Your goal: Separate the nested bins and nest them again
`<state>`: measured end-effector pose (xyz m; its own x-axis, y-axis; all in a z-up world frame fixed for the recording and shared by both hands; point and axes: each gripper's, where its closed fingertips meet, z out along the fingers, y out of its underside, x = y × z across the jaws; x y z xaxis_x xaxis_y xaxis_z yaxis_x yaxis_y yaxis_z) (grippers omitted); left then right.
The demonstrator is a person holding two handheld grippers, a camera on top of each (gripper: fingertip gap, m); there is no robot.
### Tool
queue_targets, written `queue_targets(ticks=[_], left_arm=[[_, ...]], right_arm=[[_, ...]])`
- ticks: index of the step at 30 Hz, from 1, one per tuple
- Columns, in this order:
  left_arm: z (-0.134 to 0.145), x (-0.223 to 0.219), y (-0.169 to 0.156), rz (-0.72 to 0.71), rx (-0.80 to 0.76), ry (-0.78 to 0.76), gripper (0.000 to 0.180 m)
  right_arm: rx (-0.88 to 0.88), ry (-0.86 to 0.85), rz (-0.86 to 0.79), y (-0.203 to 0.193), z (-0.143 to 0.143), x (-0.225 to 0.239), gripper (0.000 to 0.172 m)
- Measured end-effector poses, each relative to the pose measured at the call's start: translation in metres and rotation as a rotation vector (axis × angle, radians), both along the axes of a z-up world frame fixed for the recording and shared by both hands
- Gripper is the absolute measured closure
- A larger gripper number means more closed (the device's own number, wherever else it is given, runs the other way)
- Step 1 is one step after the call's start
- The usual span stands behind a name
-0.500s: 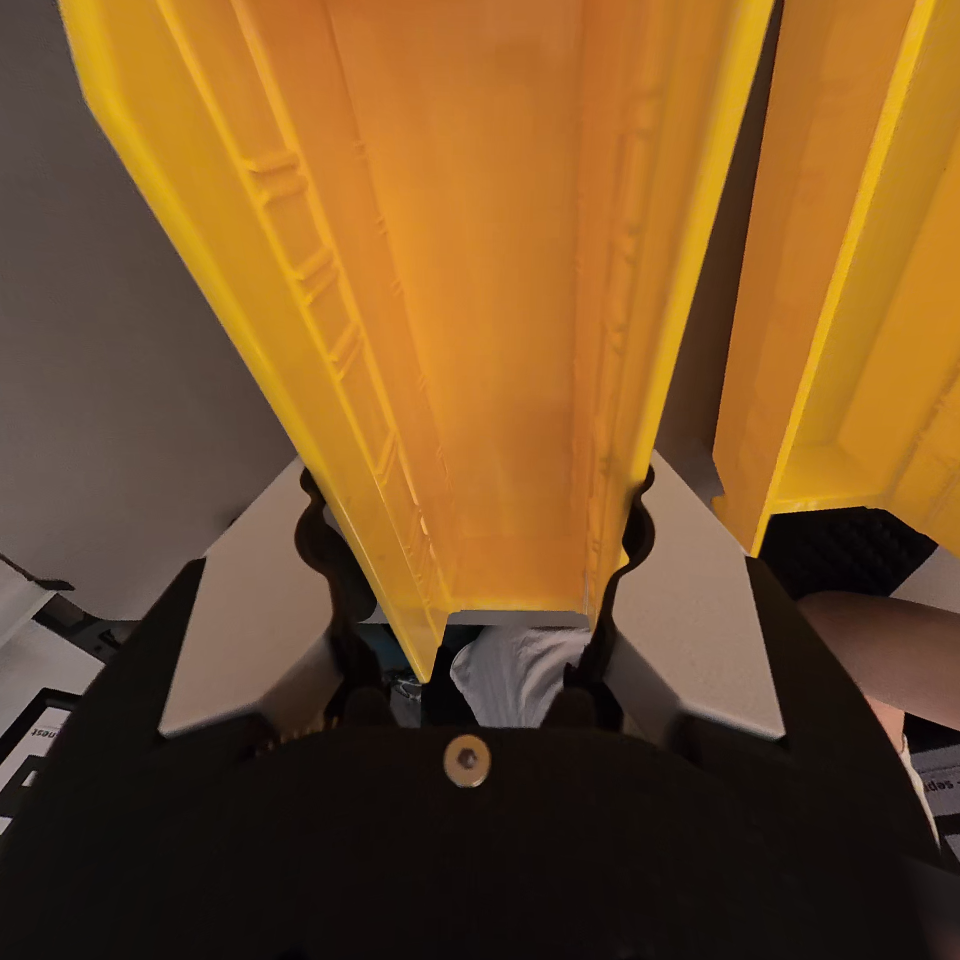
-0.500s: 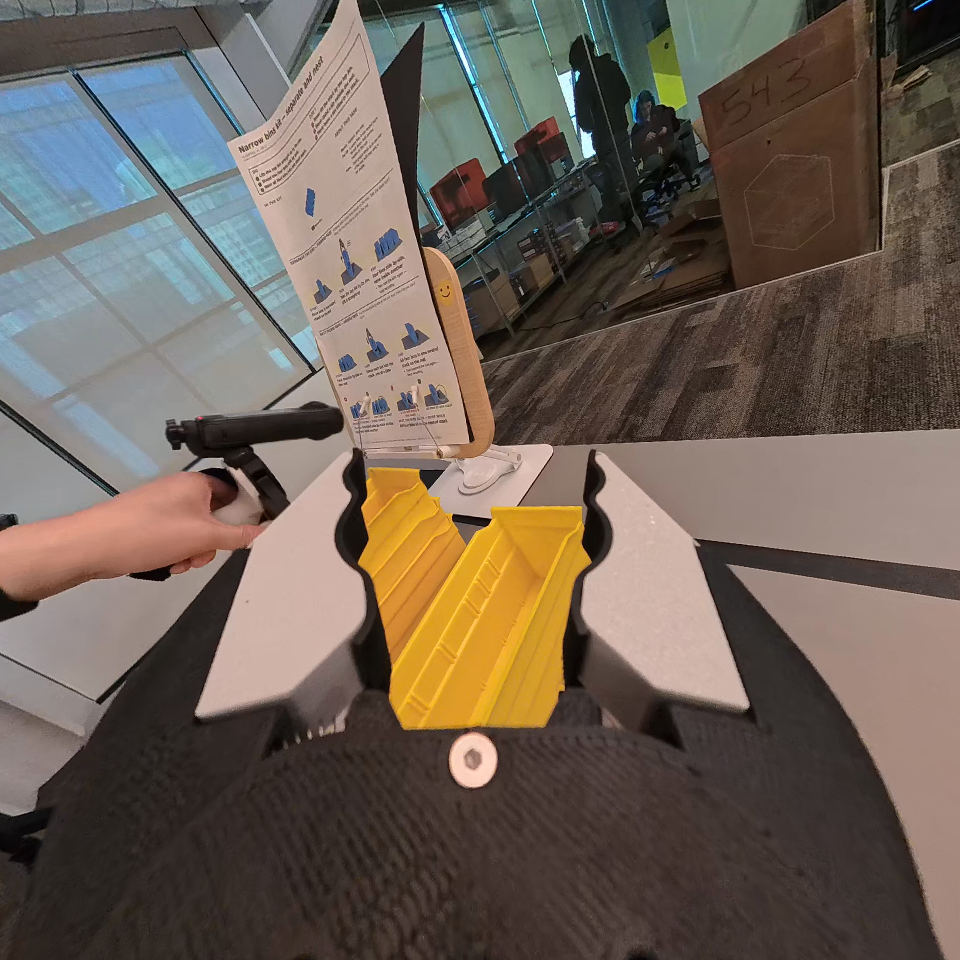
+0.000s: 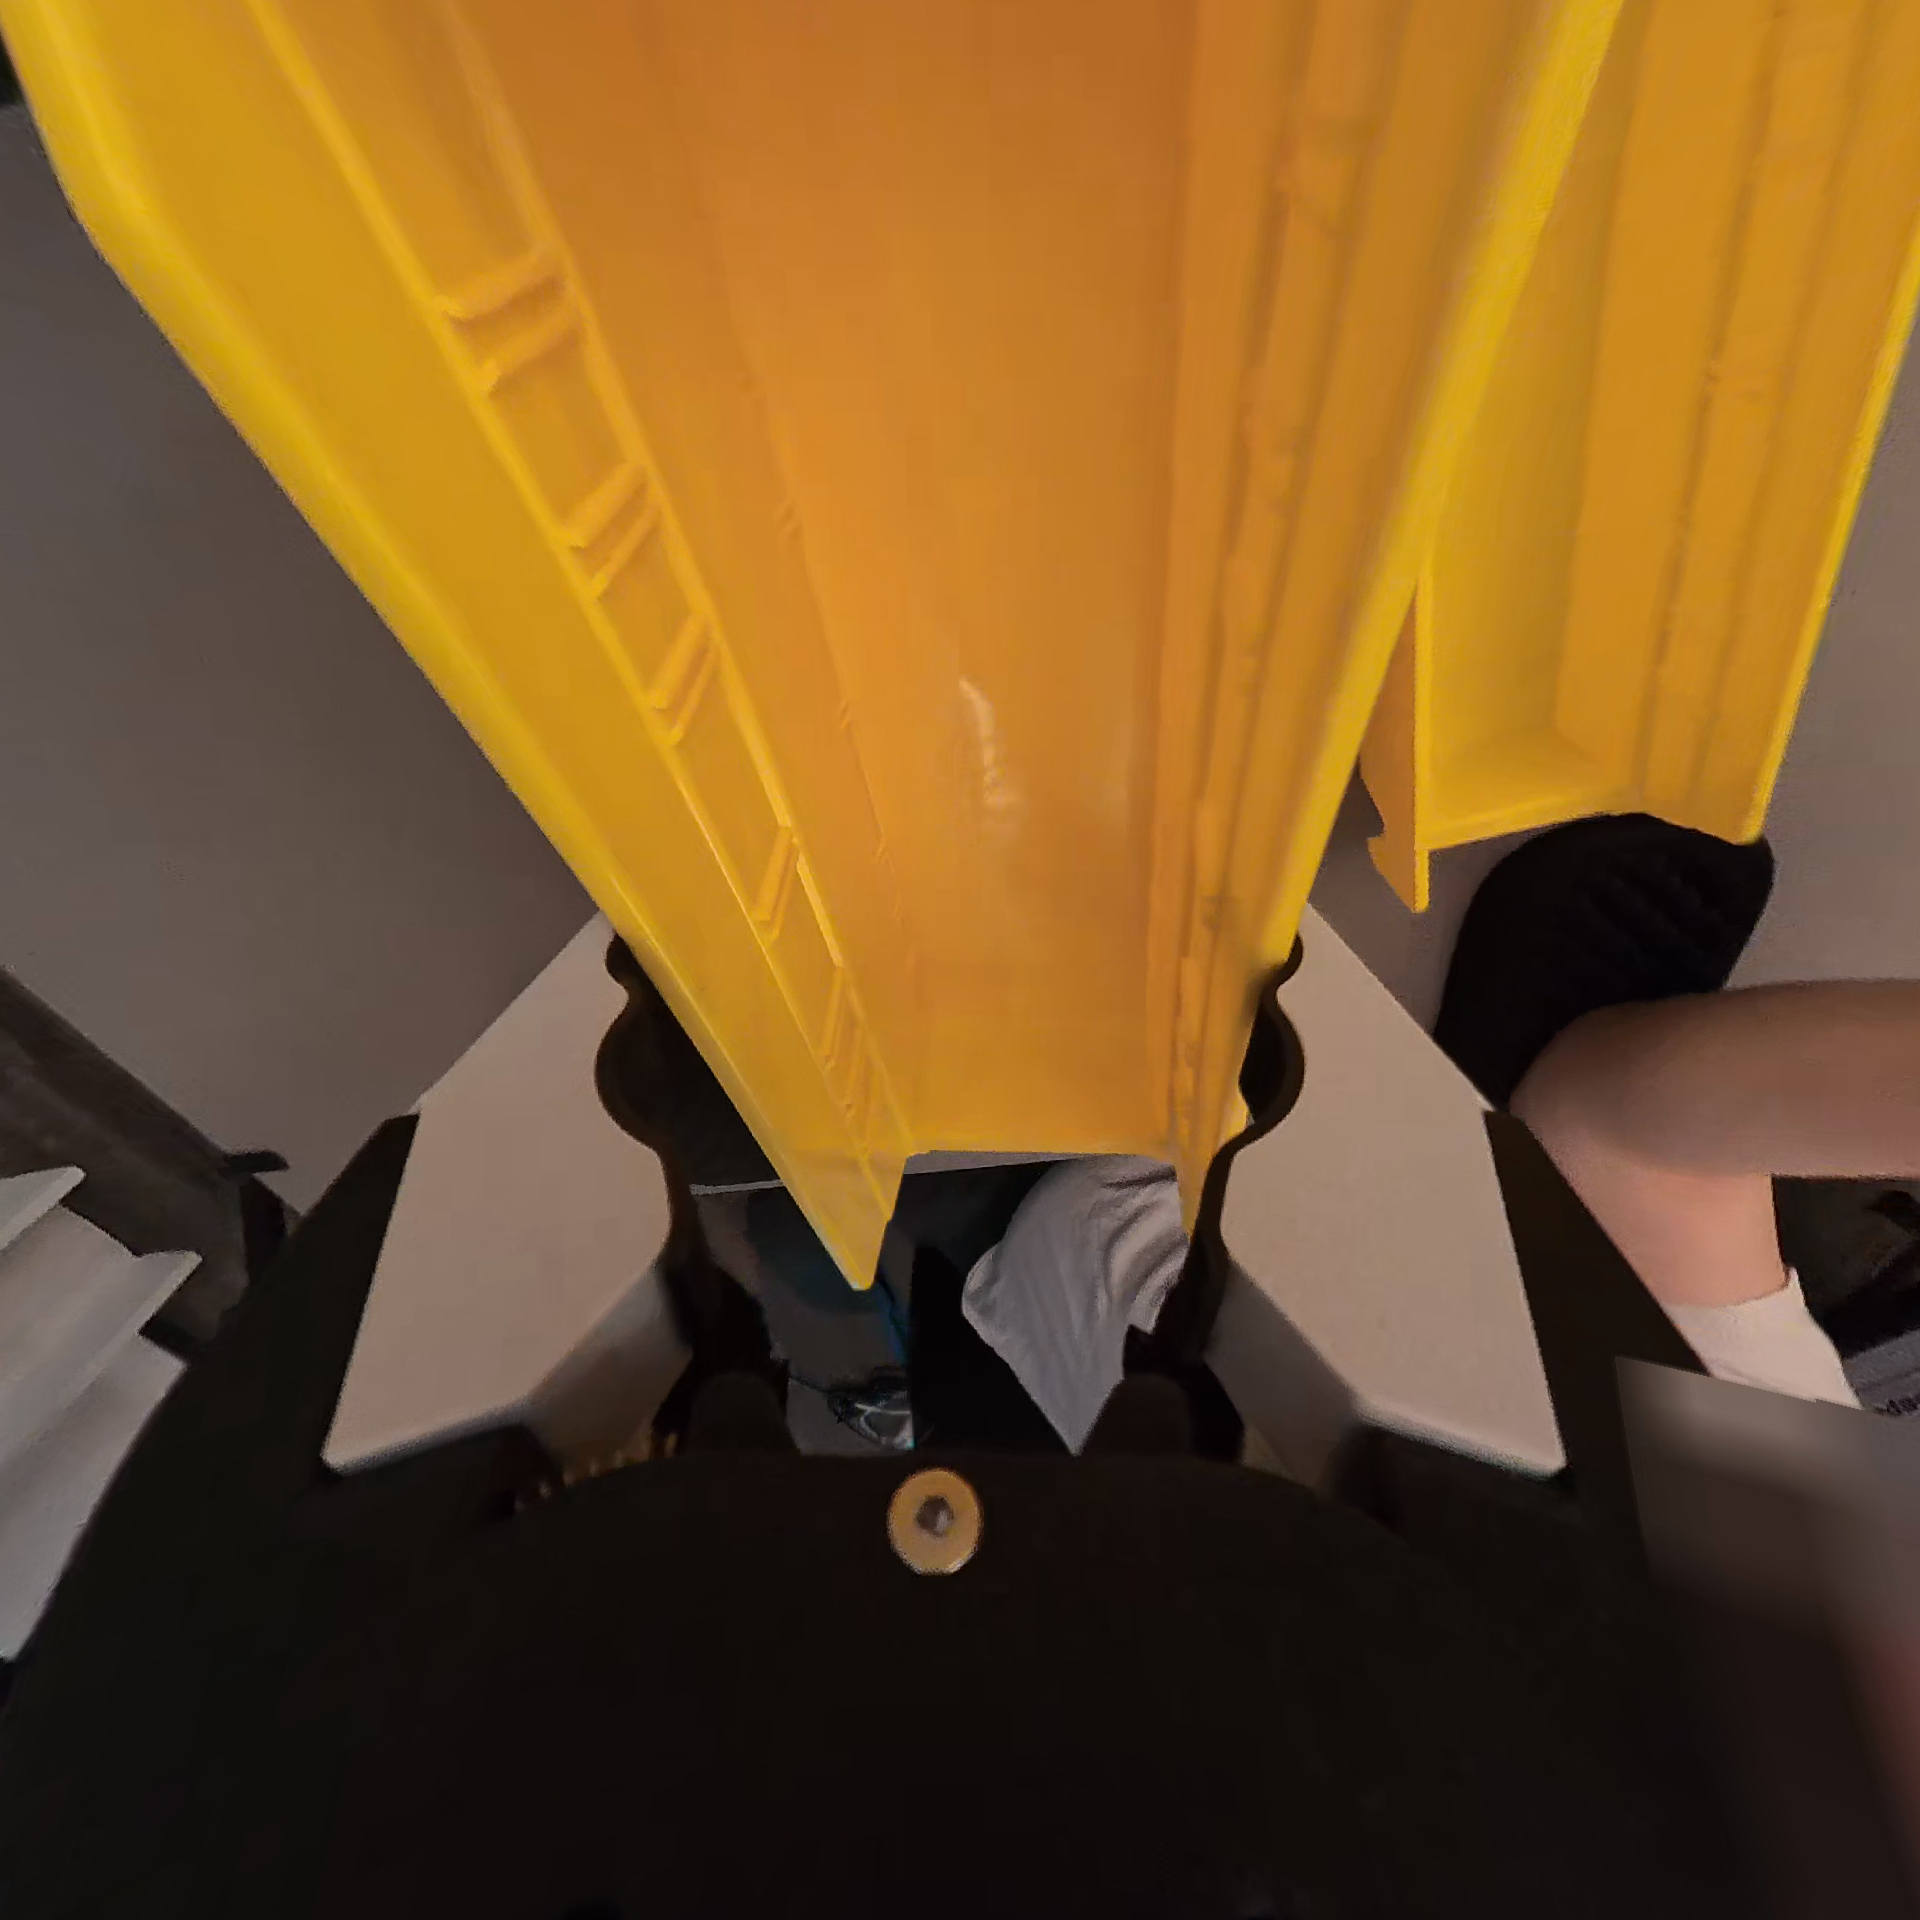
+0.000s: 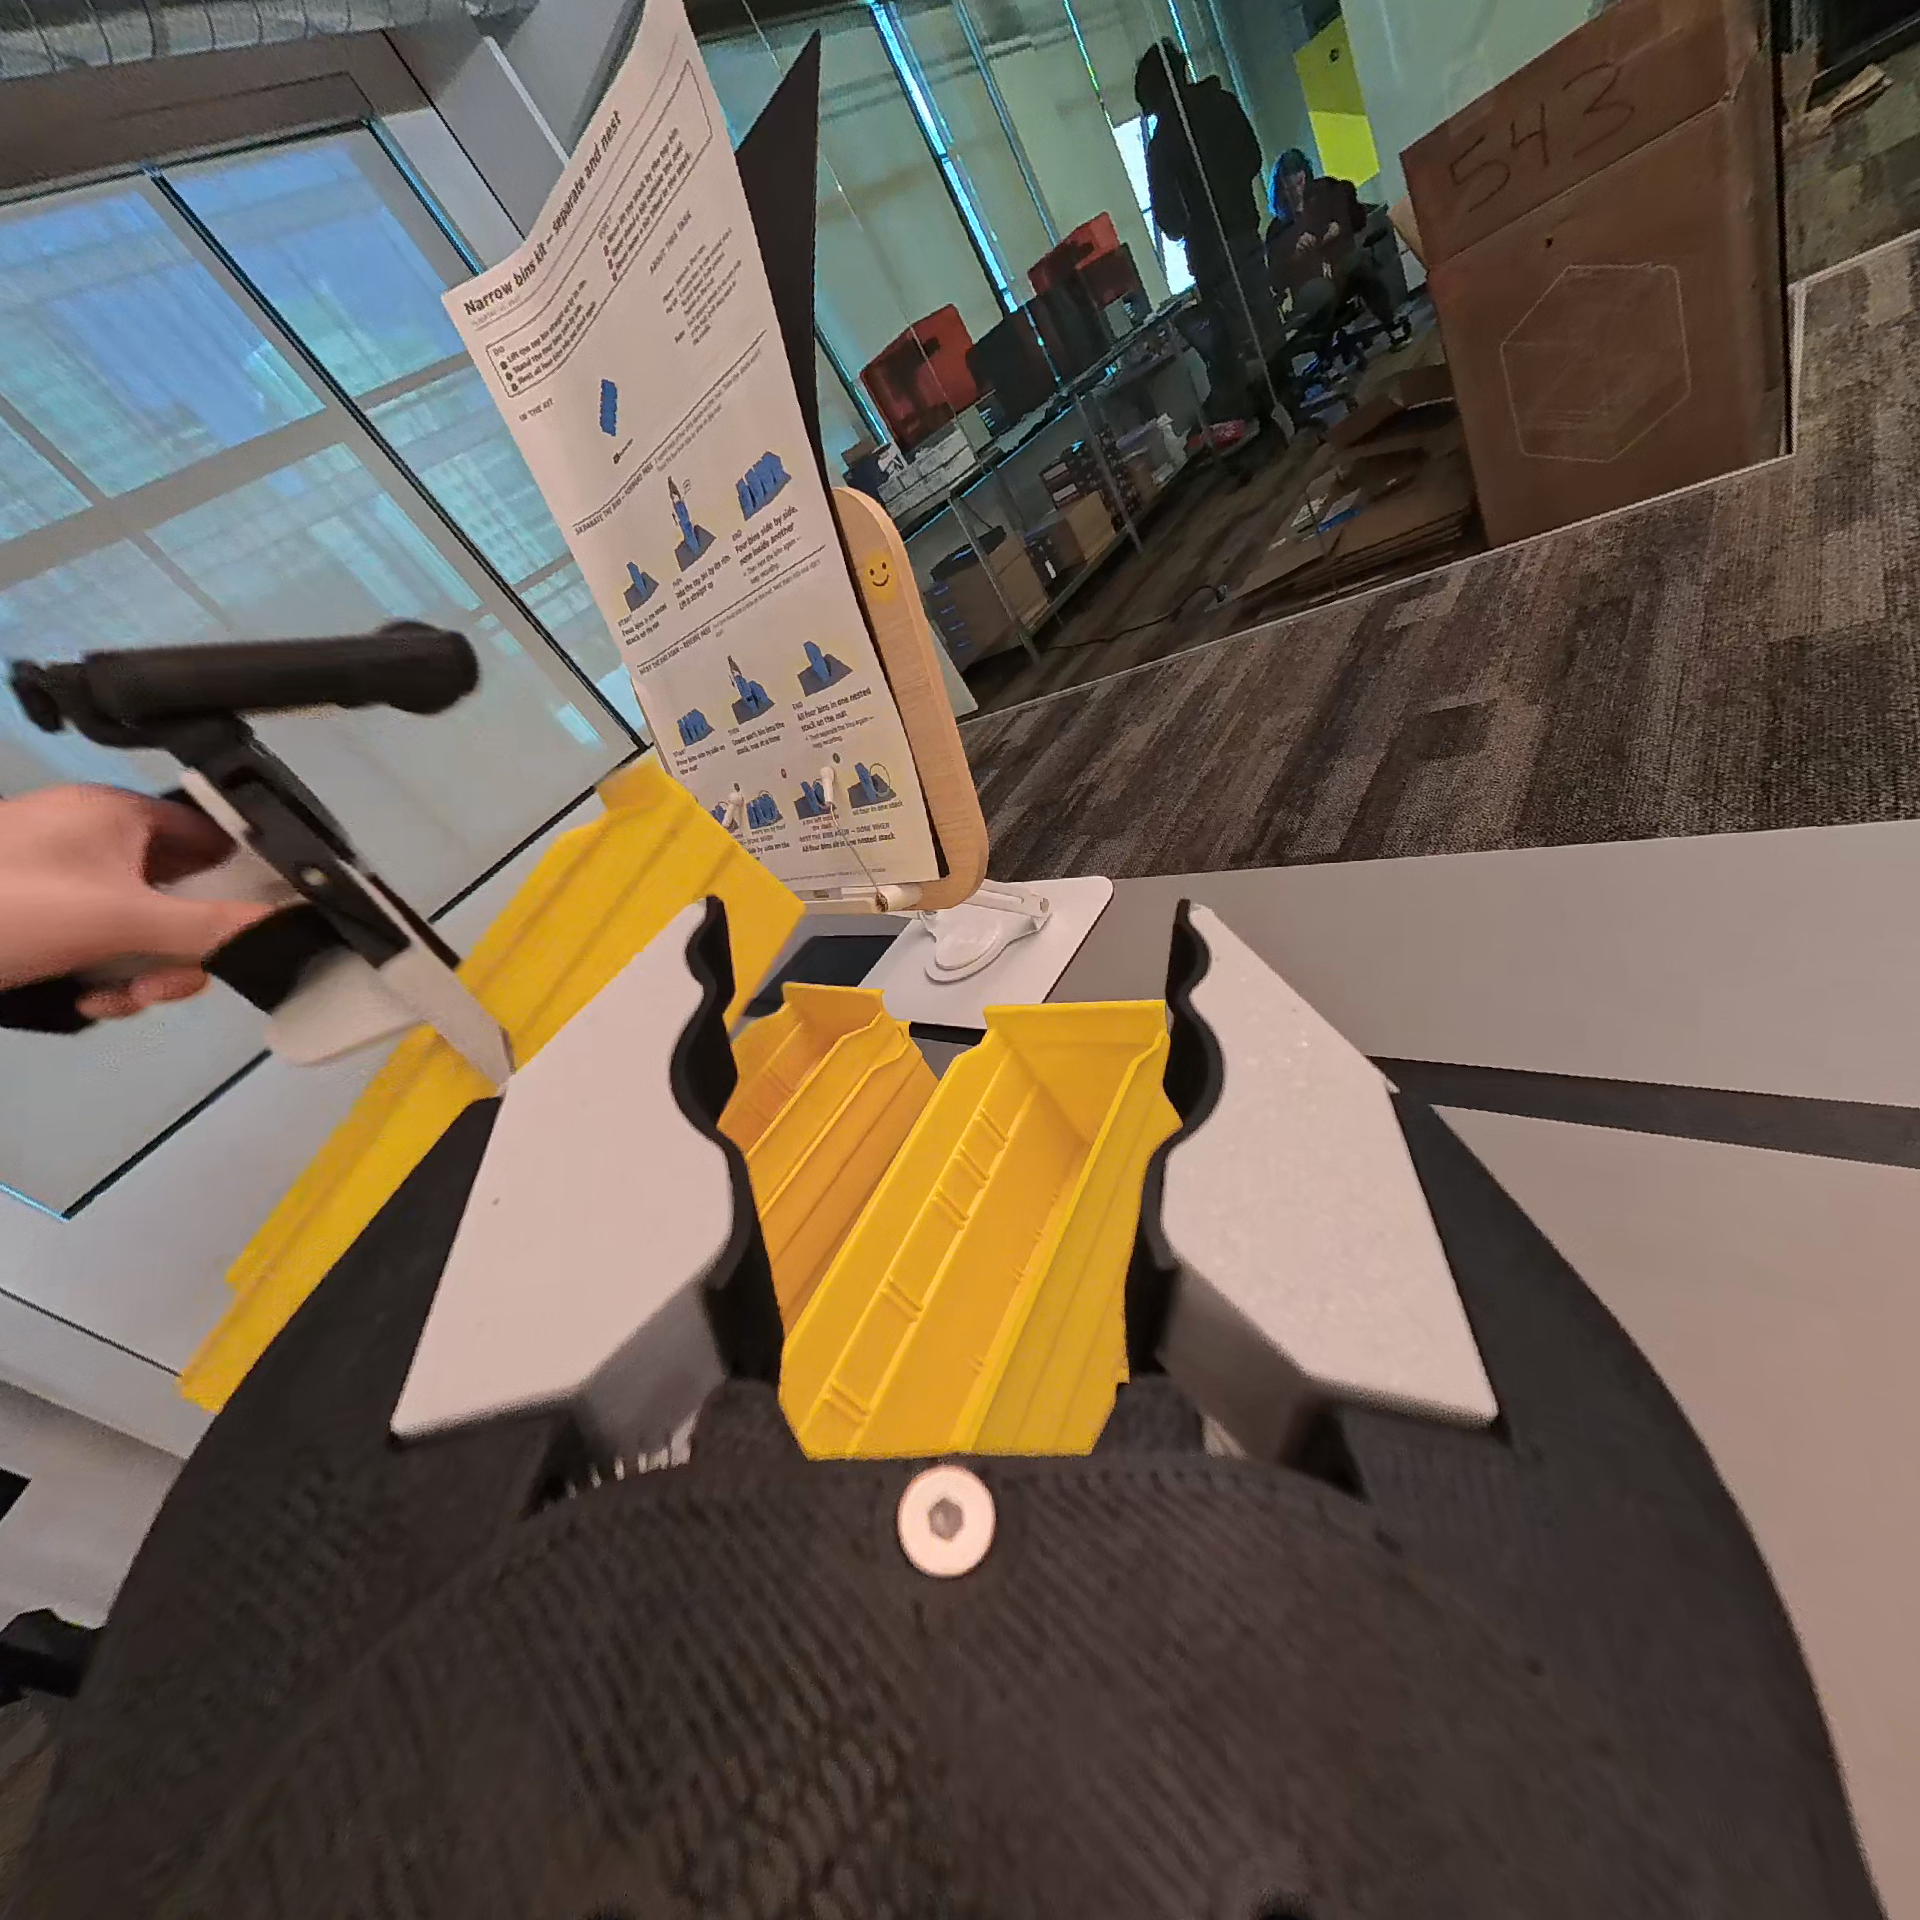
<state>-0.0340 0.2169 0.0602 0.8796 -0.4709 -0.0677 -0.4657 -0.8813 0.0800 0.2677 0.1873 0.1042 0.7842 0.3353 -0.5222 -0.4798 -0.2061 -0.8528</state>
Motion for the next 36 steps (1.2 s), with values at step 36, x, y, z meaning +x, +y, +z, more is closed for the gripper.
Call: queue_targets(ticks=[36], left_arm=[[-0.155, -0.174, 0.053, 0.041, -0.09, 0.062, 0.057]], right_arm=[[0.027, -0.42, -0.856, -0.022, 0.017, 0.109, 0.068]])
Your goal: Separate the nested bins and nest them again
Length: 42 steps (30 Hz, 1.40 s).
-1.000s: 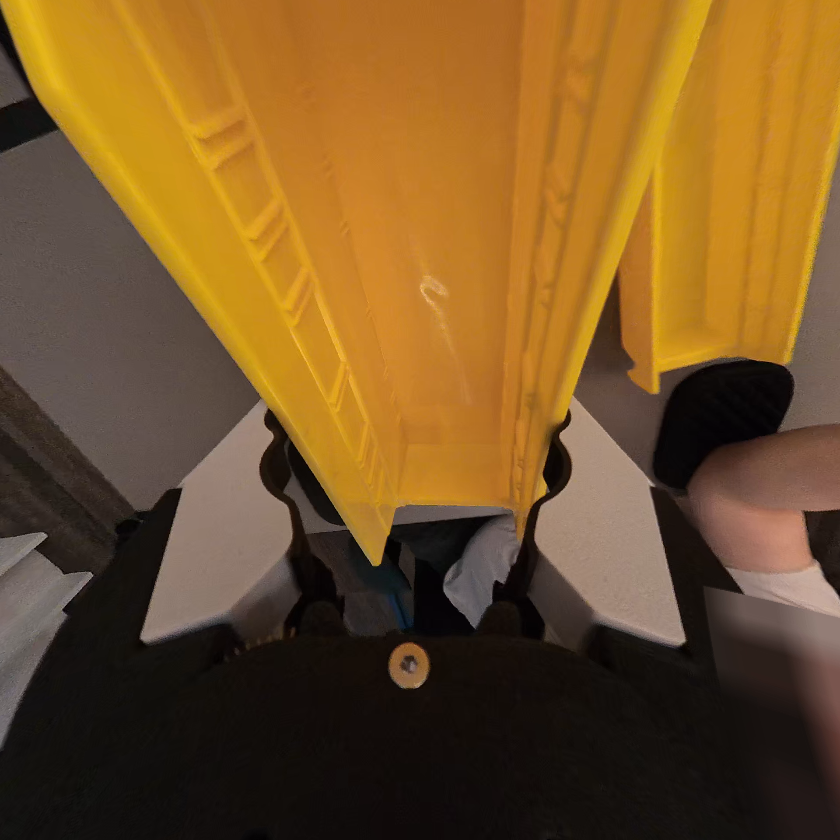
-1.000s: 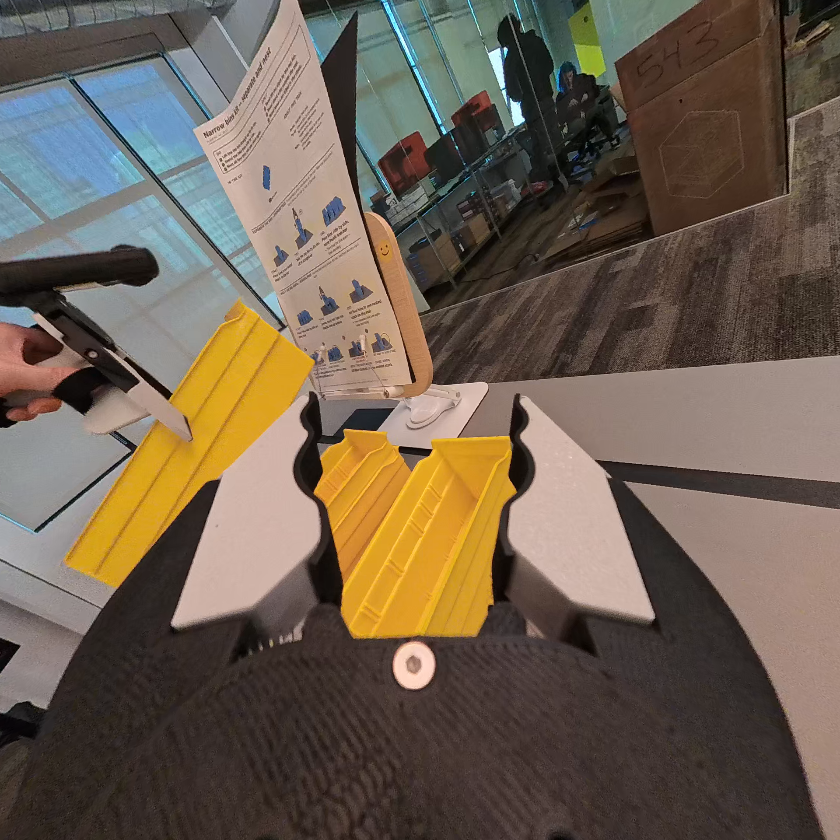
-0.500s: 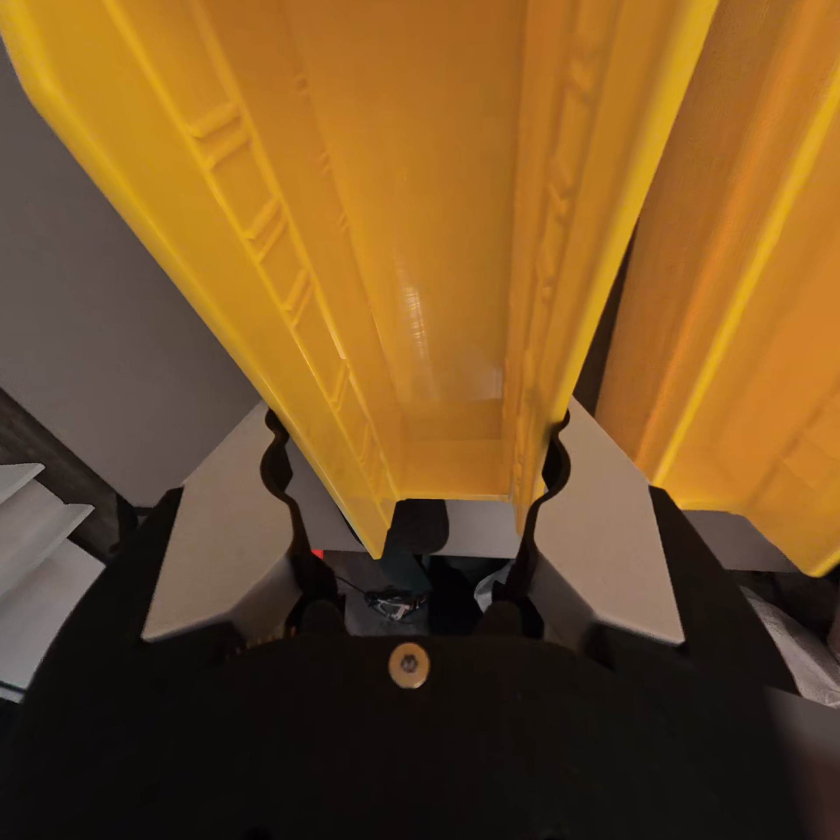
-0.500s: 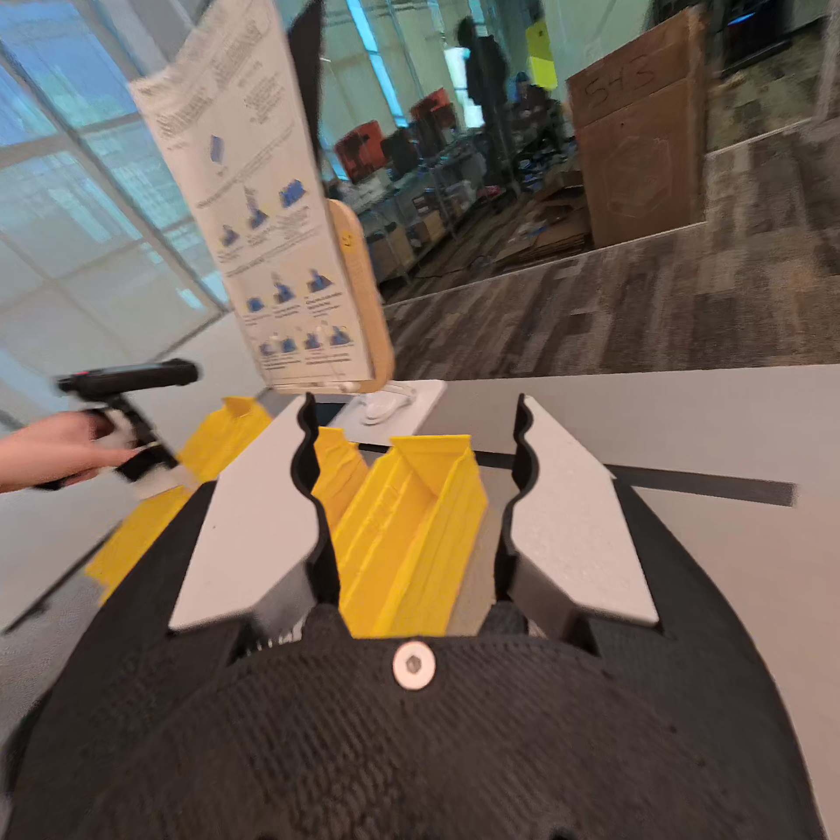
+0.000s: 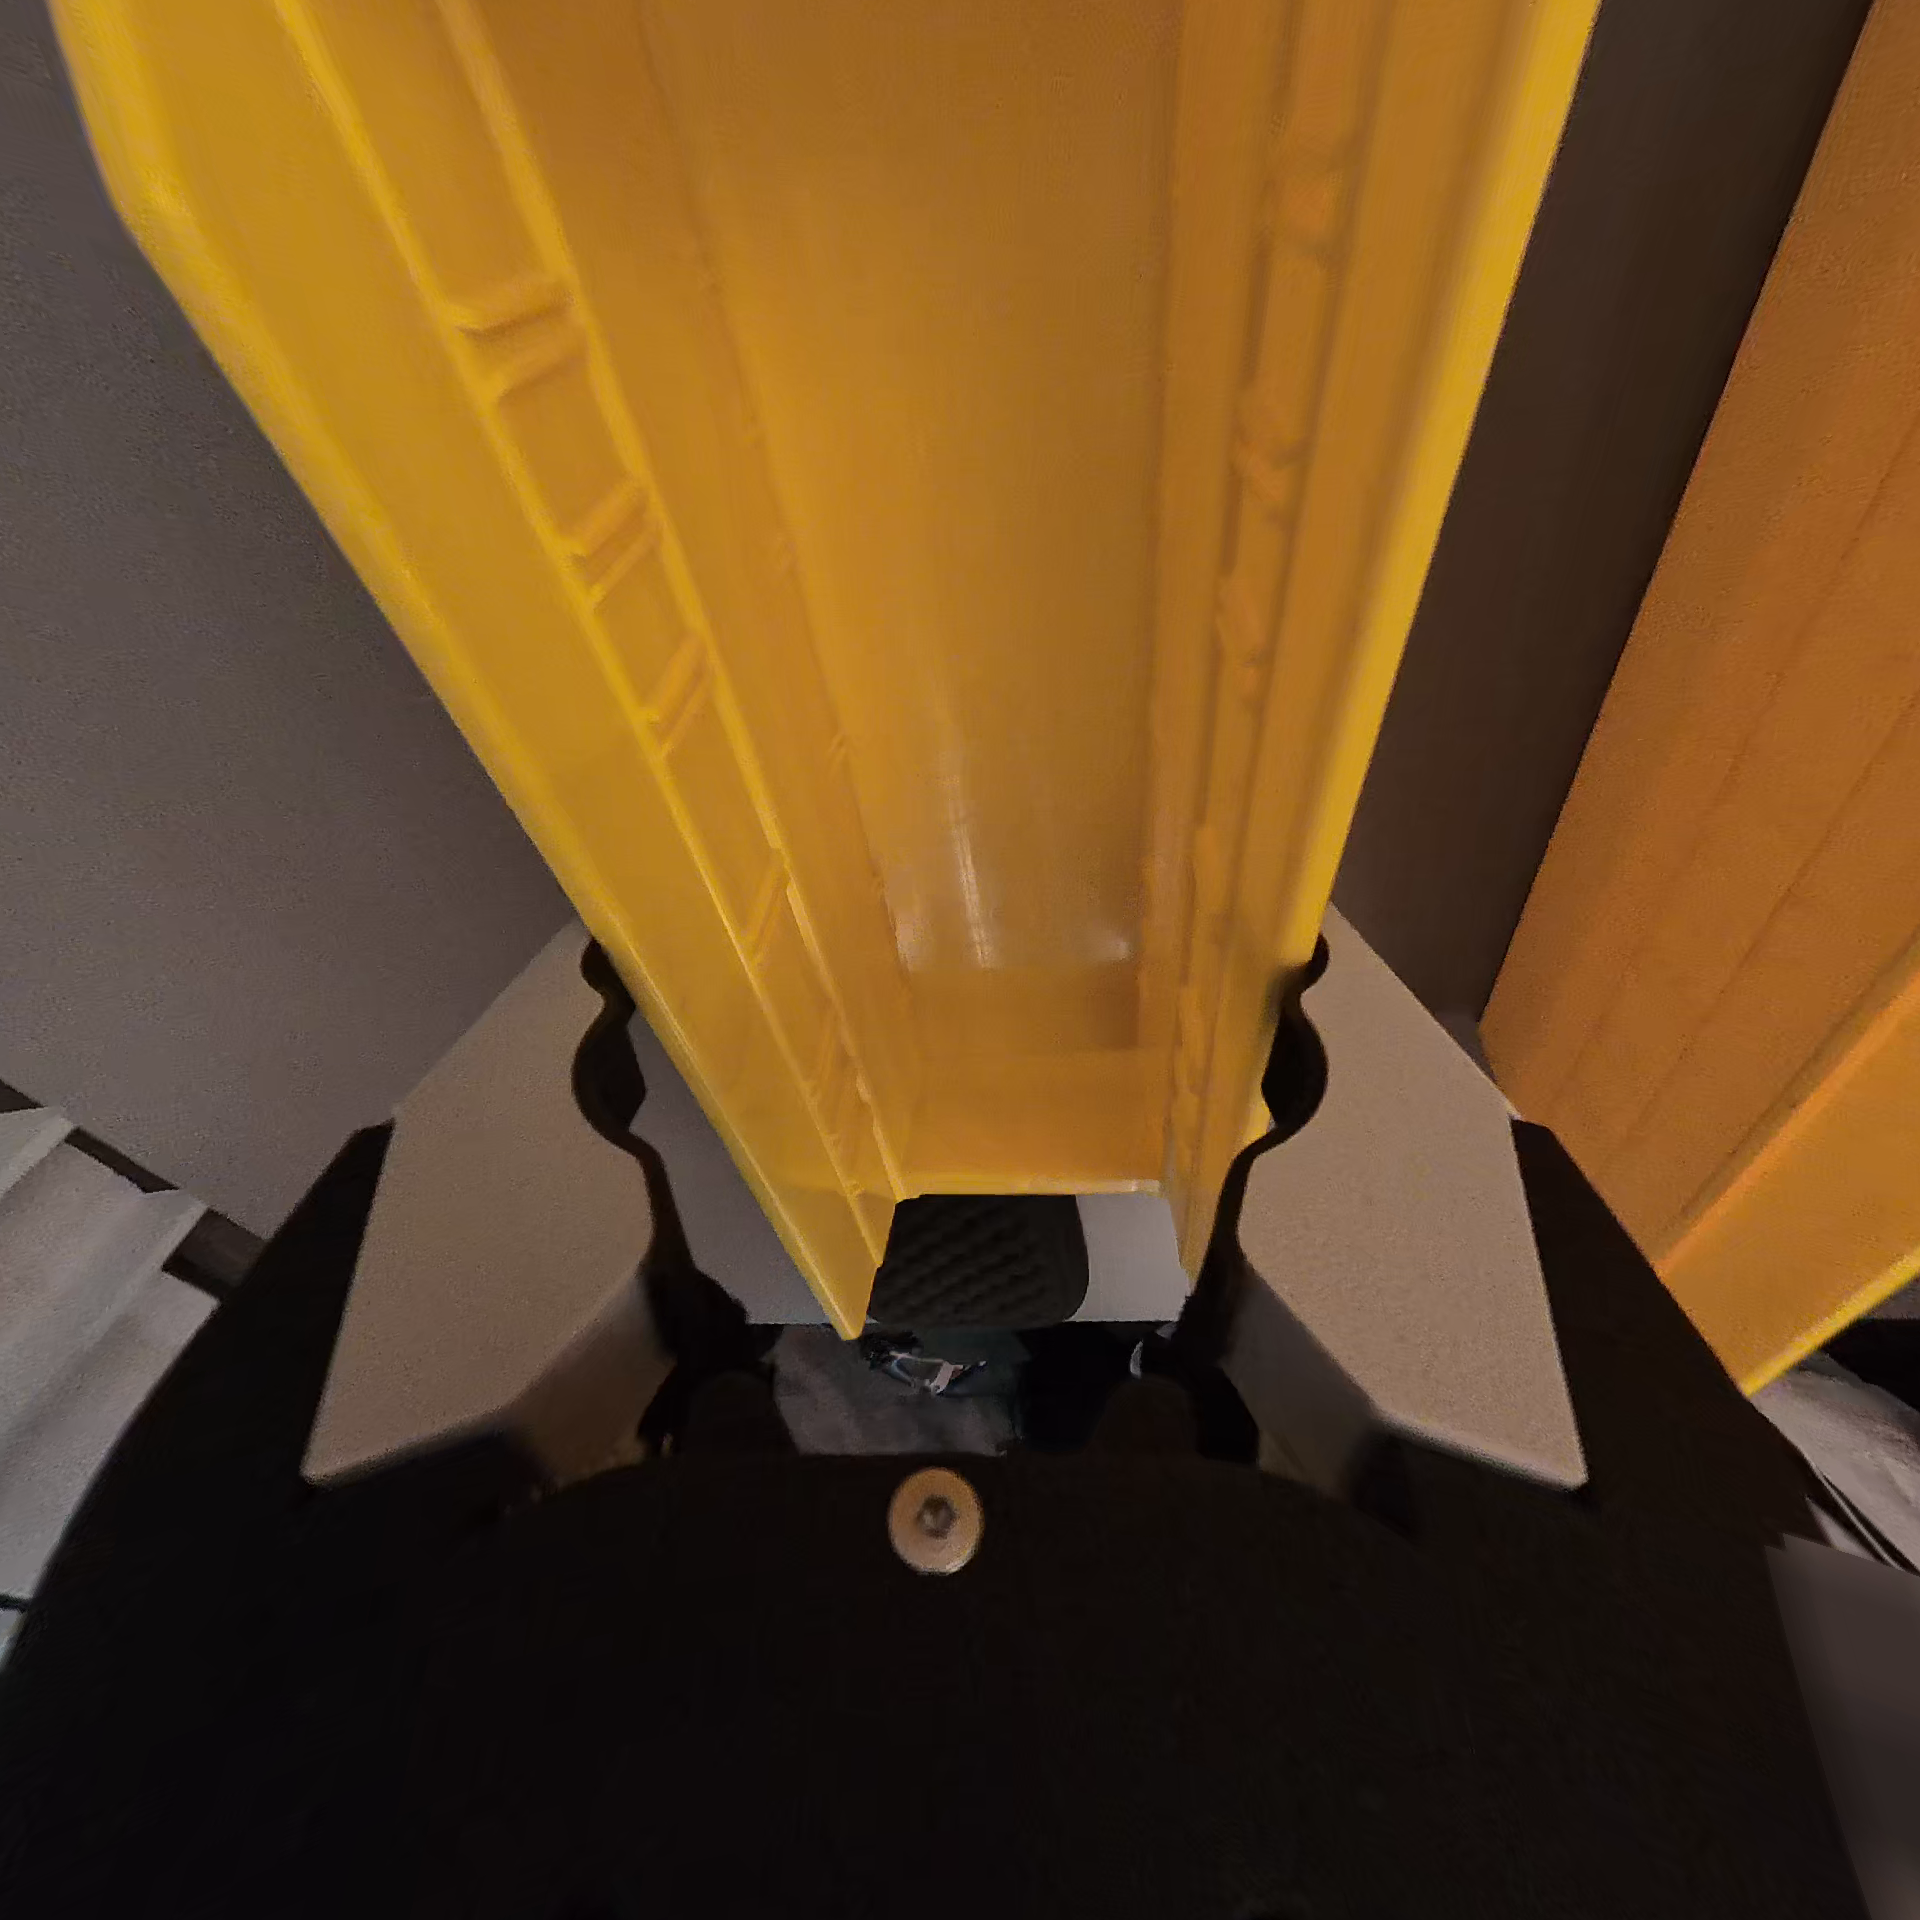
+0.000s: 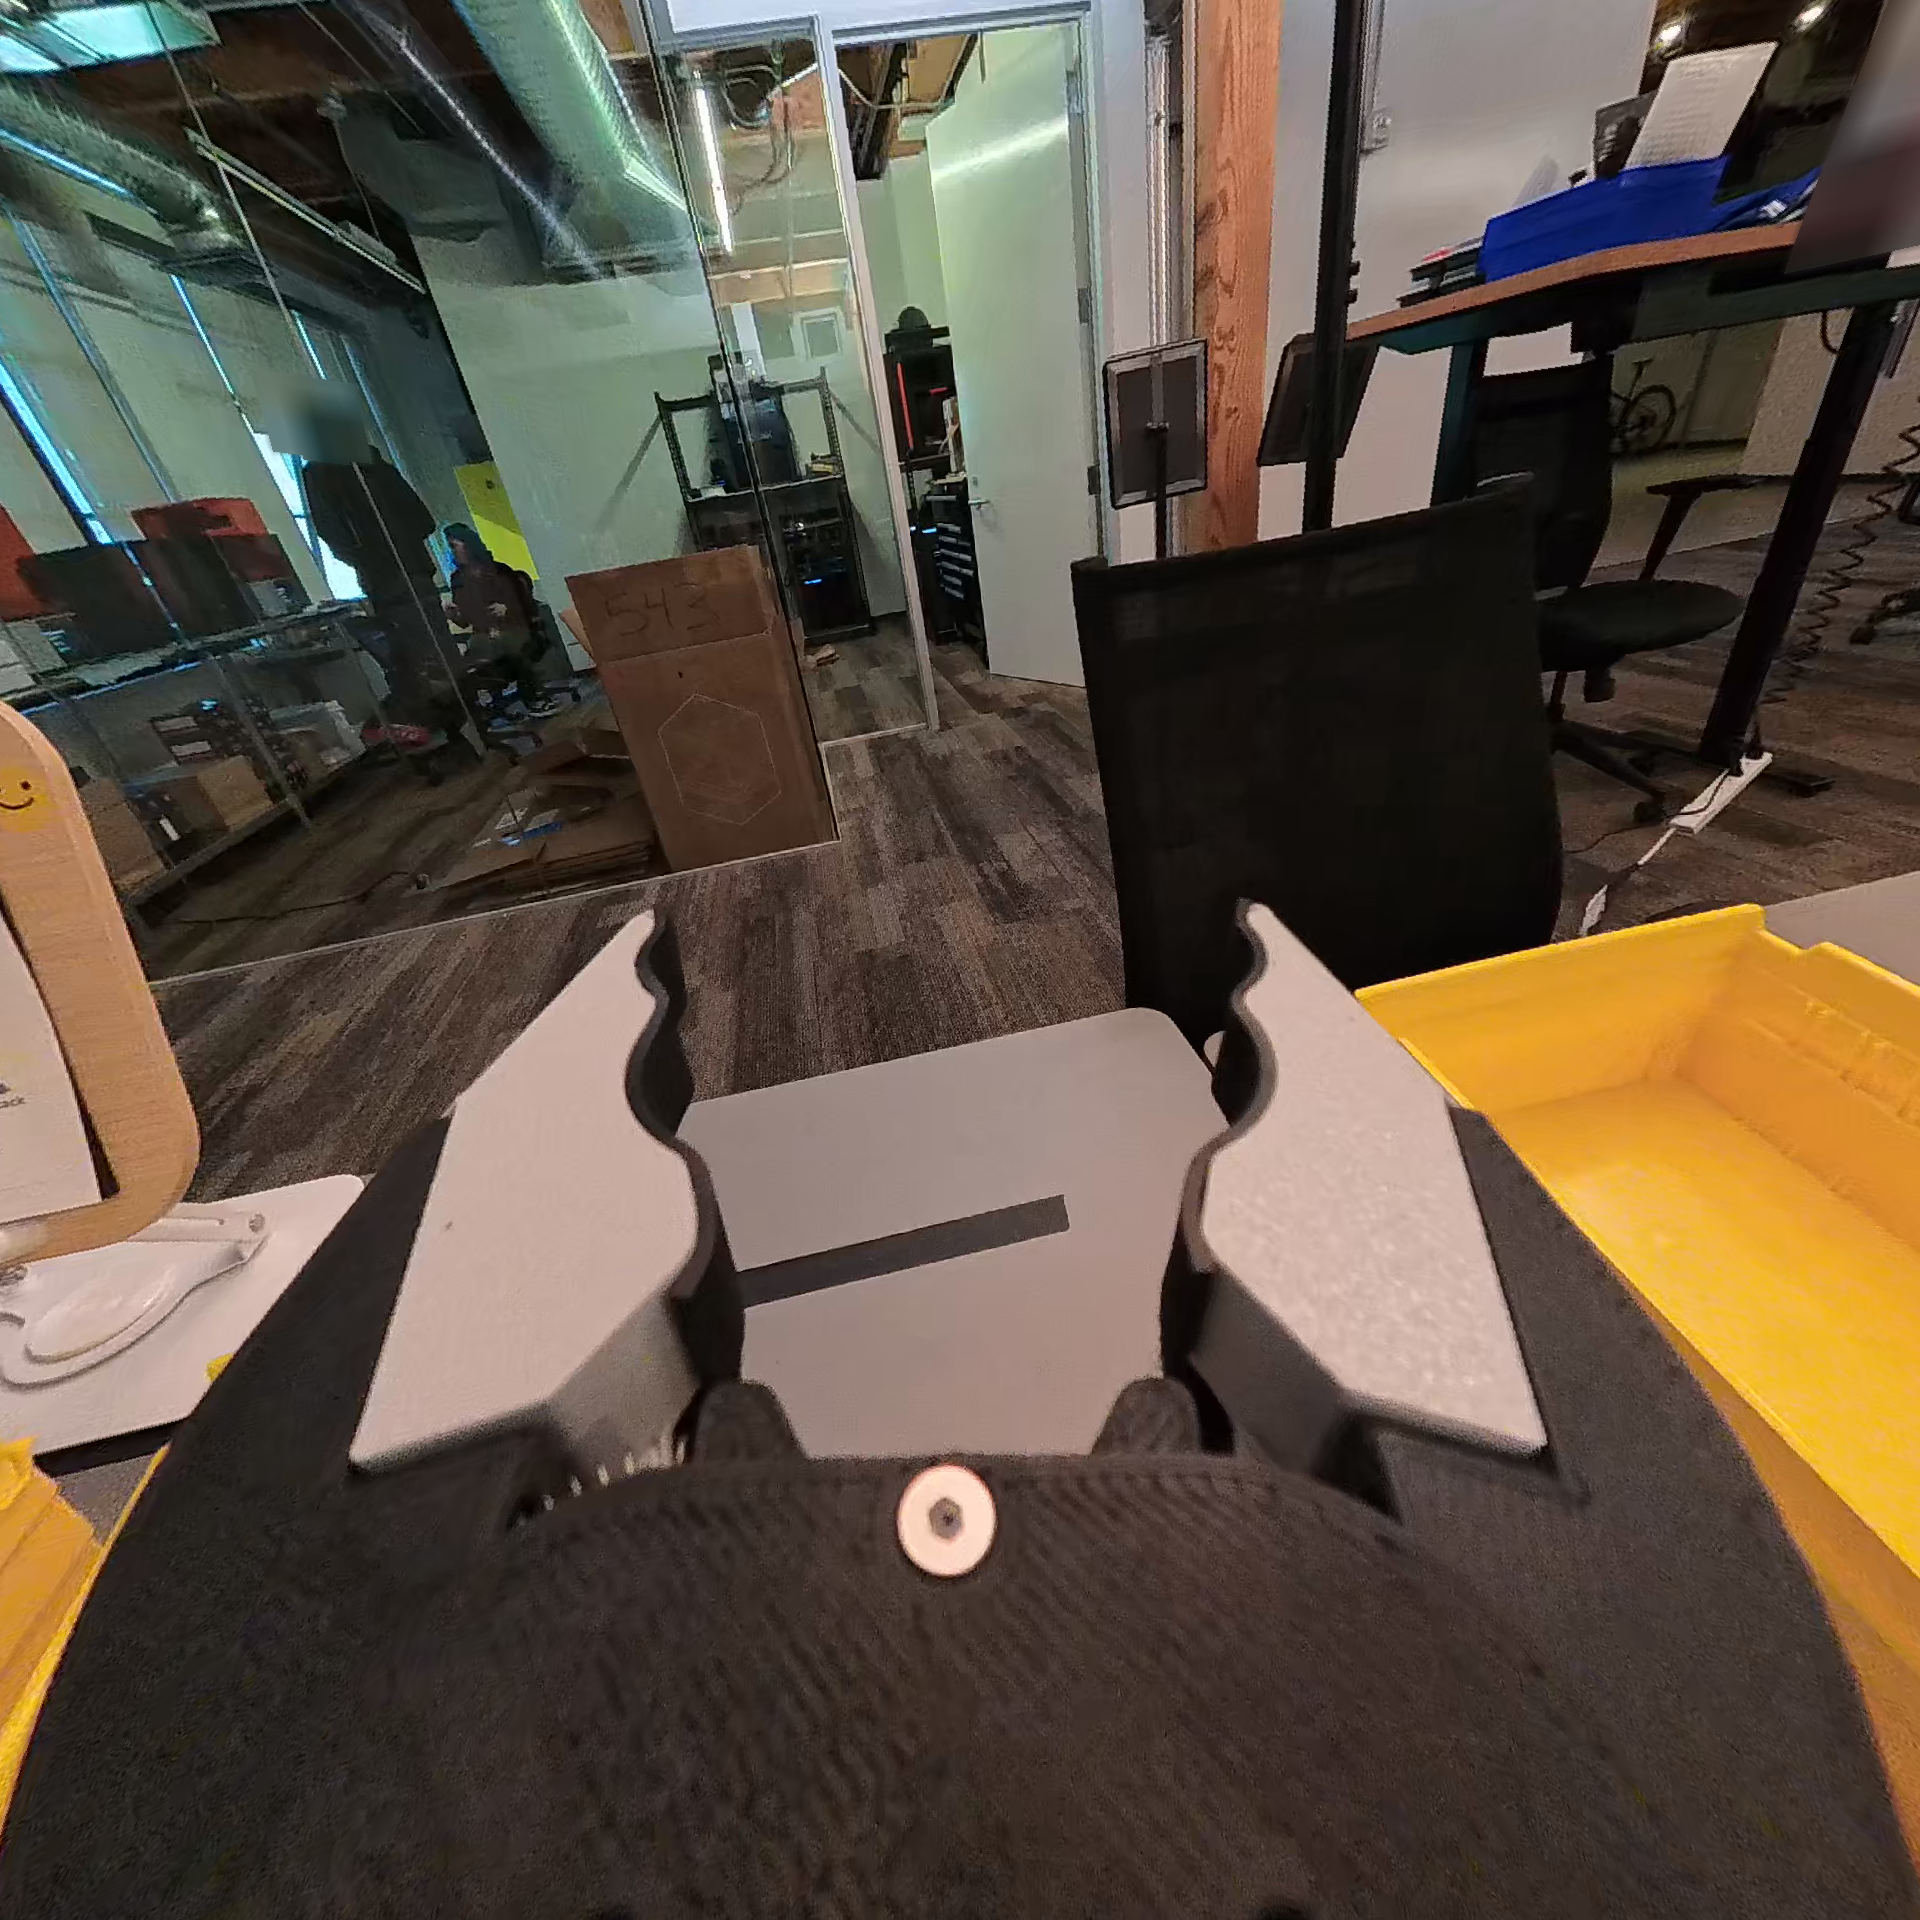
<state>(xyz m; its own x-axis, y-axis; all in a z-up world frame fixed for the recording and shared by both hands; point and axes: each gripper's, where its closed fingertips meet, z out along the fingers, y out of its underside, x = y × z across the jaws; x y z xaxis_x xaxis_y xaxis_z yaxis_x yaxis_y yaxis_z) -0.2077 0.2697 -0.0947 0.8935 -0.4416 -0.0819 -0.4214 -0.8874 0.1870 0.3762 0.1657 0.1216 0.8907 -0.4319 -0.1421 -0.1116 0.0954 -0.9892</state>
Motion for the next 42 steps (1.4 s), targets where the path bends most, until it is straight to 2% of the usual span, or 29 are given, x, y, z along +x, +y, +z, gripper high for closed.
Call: queue_targets(ticks=[5, 10, 15, 19, 25, 29, 34, 42], left_arm=[[0.0, -0.001, 0.003, 0.001, 0.015, 0.032, 0.051], [0.039, 0.021, 0.012, 0.009, 0.108, -0.044, 0.045], [0.093, 0.104, 0.0, -0.026, 0.183, -0.298, 0.041], [0.112, 0.163, -0.025, -0.02, 0.161, -0.39, 0.034], [0.086, 0.191, -0.04, -0.052, 0.157, -0.22, 0.029], [0.059, 0.185, -0.044, -0.031, 0.158, -0.096, 0.029], [0.034, 0.179, -0.05, 0.031, 0.117, -0.063, 0.029], [0.016, 0.181, -0.052, 0.032, 0.097, -0.024, 0.032]], right_arm=[[-0.024, 0.009, 0.035, 0.01, -0.007, -0.006, 0.069], [-0.041, 0.014, 0.06, 0.016, -0.01, -0.013, 0.068], [-0.042, 0.05, 0.093, 0.02, -0.015, -0.015, 0.068], [-0.05, 0.07, 0.118, 0.024, -0.019, -0.018, 0.067], [-0.046, 0.095, 0.15, 0.027, -0.022, -0.023, 0.067], [-0.04, 0.113, 0.161, 0.028, -0.023, -0.023, 0.067], [-0.027, 0.164, 0.178, 0.028, -0.029, -0.017, 0.067], [-0.009, 0.165, 0.193, 0.03, -0.026, -0.02, 0.069]])
